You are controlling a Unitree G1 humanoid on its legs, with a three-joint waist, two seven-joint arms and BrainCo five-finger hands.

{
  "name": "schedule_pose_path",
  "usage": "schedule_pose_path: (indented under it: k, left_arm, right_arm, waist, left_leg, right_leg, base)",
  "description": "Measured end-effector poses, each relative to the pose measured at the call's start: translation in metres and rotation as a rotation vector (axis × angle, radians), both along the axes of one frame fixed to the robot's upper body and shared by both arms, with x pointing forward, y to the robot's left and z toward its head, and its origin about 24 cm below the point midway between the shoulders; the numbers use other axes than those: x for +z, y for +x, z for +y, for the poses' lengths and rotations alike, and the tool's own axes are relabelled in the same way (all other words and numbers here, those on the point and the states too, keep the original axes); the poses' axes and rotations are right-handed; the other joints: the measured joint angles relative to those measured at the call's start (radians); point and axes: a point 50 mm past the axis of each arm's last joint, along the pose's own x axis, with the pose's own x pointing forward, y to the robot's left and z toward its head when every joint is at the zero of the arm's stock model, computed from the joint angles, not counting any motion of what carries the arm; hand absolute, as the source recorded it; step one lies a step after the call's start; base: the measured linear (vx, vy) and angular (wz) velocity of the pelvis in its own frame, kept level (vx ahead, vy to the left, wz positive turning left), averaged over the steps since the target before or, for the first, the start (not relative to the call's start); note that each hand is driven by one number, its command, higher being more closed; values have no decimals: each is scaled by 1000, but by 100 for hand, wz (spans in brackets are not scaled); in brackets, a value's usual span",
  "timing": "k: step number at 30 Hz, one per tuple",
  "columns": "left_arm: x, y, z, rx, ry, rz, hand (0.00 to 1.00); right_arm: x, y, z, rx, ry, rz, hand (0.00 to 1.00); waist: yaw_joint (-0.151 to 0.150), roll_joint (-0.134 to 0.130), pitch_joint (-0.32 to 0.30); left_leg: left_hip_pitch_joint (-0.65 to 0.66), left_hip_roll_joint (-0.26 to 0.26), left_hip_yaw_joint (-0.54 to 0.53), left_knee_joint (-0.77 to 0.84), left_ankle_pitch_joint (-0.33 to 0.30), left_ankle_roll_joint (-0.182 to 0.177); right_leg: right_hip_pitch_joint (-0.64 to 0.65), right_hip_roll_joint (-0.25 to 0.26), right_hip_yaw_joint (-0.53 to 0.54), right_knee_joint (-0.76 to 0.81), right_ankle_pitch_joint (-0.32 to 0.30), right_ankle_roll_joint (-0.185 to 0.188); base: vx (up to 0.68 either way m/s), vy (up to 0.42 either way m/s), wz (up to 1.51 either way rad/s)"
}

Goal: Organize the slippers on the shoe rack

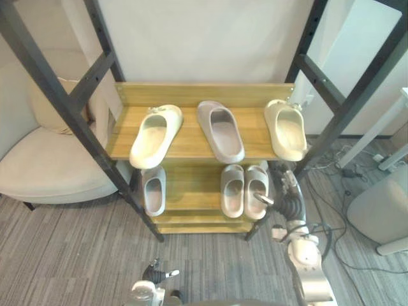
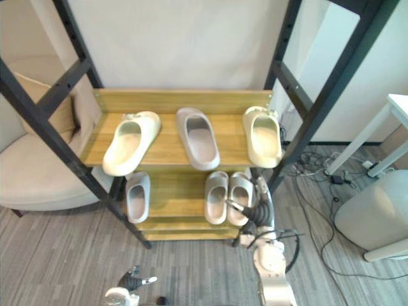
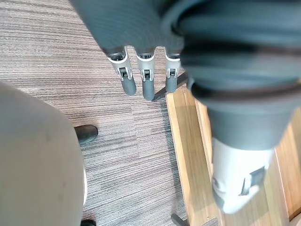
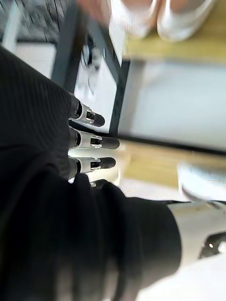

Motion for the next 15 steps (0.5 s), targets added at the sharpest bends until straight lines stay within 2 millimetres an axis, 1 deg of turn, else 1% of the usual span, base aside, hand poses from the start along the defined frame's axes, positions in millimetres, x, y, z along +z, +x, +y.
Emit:
schedule_pose_path:
  k: [5, 9, 15]
  left_arm:
    - [0, 0, -1, -22, -6, 1, 0]
    - [0, 0, -2, -22, -9, 1, 0]
    - [0, 1, -3, -23, -11, -2, 0]
  right_arm:
    - [19, 13, 8, 48, -23, -89, 0]
    - [38, 16, 11, 52, -23, -175, 0]
    - [66, 28, 9, 69, -73, -289, 0]
  waist:
    - [0, 0, 0]
    - [1, 3, 3]
    - [3, 7, 11]
  left_leg:
    - [17, 0, -4, -37, 24, 2]
    - [28, -2, -7, -65, 41, 4]
    - [27, -4, -11, -69, 43, 3]
  right_leg:
    - [1, 2, -1, 0, 5, 3]
    - [1, 2, -3, 0, 6, 5]
    - [1, 2, -6, -1, 5, 7]
  base:
    - [-58, -18, 2]
    - [-46, -12, 2]
    - [-1, -4, 1]
